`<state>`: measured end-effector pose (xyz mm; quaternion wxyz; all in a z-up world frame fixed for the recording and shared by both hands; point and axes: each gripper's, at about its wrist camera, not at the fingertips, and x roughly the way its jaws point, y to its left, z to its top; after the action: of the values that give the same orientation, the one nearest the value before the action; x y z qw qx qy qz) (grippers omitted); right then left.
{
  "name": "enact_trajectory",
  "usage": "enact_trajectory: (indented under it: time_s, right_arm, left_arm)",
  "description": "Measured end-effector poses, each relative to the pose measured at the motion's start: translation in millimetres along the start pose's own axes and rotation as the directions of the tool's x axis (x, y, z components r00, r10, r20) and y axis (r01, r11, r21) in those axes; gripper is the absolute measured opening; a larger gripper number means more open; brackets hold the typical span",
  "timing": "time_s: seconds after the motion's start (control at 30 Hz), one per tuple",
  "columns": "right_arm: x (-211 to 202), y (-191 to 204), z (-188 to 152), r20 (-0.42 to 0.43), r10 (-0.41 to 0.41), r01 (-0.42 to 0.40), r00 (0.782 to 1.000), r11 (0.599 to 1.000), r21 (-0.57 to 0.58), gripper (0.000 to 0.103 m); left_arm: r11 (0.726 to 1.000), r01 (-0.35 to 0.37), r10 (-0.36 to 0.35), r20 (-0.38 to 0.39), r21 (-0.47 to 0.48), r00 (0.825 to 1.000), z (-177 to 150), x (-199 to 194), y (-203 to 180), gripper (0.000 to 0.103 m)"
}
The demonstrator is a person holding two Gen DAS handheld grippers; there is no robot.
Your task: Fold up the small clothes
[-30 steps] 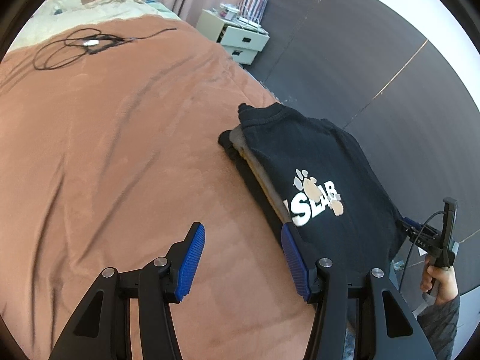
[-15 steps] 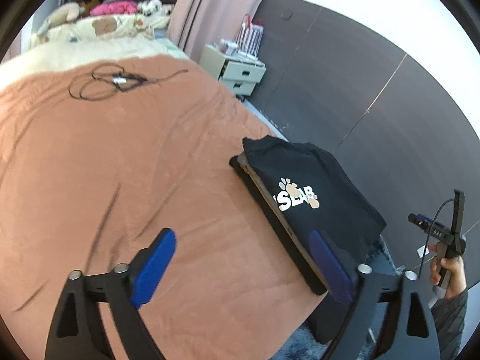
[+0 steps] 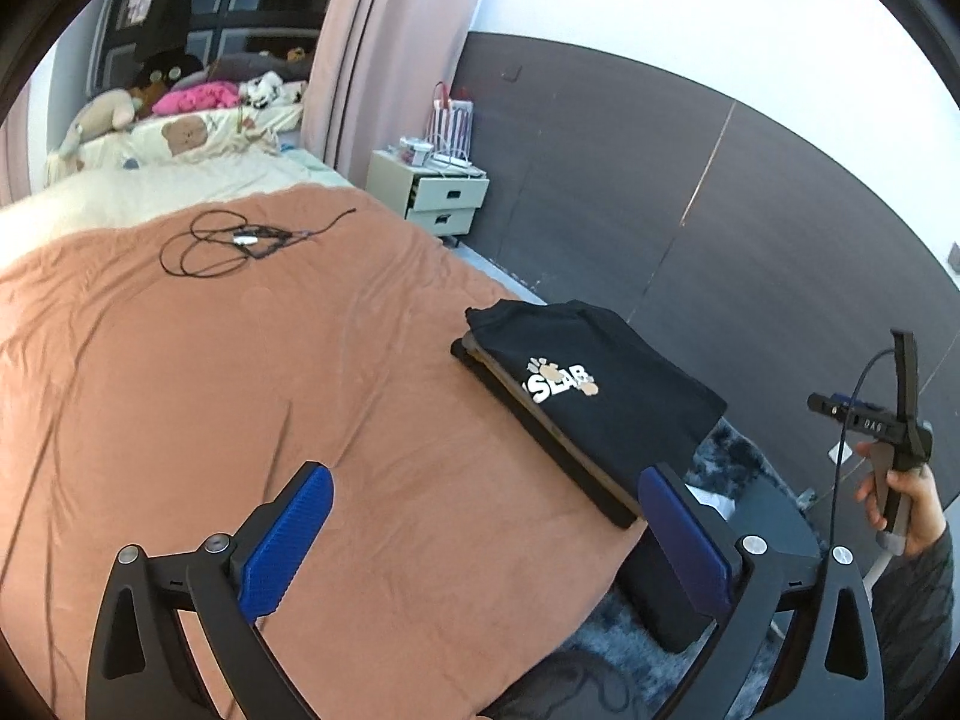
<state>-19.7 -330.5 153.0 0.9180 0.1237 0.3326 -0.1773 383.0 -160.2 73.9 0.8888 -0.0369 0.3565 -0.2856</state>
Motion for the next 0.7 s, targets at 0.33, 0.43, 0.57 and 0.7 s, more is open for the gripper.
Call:
enact_trajectory:
  time_s: [0.33, 0.43, 0.57, 0.7]
  right_arm:
    - [-49.9, 42.1, -29.7, 0.055, 0.085, -0.083, 0.995, 0.996, -0.030, 0.103]
    - [-53.6, 45.8, -39.3, 0.066, 0.104, -0.102, 0.992, 0.994, -0.035, 0.103]
    - [-56.2, 53.1, -54.5, 0.070, 0.127, -0.124, 0.989, 0.991, -0.050, 0.103]
    - [-60.2, 58.4, -70.1, 0.076, 0.152, -0.148, 0.985, 0.987, -0.061, 0.103]
  left_arm:
    - [0.999, -0.037, 0.037, 0.038, 0.013, 0.999, -41.0, -63.7, 21.6, 0.103]
    - [0.999, -0.054, 0.054, 0.053, -0.002, 0.997, -52.2, -79.7, 29.1, 0.103]
    - [0.997, -0.082, 0.082, 0.077, -0.011, 0.994, -67.6, -100.0, 32.9, 0.102]
    - [0.994, -0.111, 0.111, 0.104, -0.013, 0.988, -82.9, -120.3, 33.8, 0.102]
